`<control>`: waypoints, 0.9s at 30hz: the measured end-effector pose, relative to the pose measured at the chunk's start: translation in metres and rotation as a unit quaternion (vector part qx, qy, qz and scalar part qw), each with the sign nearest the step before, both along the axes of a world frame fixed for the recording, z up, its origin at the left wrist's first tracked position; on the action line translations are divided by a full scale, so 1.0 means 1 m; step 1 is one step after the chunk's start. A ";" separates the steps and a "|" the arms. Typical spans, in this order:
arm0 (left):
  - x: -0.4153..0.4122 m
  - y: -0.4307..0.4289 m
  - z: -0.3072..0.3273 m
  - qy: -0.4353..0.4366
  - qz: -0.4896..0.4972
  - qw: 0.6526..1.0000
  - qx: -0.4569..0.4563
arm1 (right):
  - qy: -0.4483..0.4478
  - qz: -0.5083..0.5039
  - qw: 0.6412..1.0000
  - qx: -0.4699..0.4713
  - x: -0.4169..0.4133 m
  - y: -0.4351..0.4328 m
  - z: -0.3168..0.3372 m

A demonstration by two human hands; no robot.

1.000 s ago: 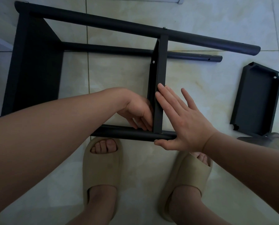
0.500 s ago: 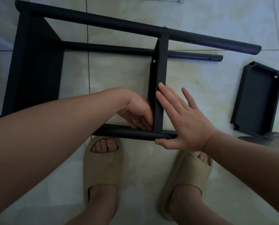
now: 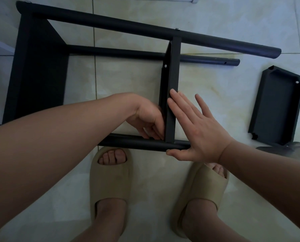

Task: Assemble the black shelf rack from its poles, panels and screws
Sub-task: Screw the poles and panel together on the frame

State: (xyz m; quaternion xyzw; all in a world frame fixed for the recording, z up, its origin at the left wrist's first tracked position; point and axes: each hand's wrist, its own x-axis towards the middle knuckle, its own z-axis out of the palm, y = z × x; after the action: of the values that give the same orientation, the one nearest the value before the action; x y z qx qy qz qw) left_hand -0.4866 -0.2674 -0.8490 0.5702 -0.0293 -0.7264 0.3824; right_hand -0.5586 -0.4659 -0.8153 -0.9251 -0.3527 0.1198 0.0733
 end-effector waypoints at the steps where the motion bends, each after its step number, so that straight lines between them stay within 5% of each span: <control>1: 0.000 0.000 0.001 -0.002 -0.007 1.000 0.003 | 0.000 0.000 1.000 -0.001 0.000 0.000 0.000; 27: 0.003 0.005 0.004 -0.037 -0.029 0.999 -0.006 | 0.007 0.001 1.000 -0.003 0.000 0.000 0.000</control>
State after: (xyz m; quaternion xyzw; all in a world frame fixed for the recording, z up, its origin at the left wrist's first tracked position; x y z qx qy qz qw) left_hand -0.4839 -0.2628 -0.8451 0.5931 -0.0642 -0.7158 0.3629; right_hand -0.5585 -0.4661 -0.8157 -0.9241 -0.3530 0.1272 0.0724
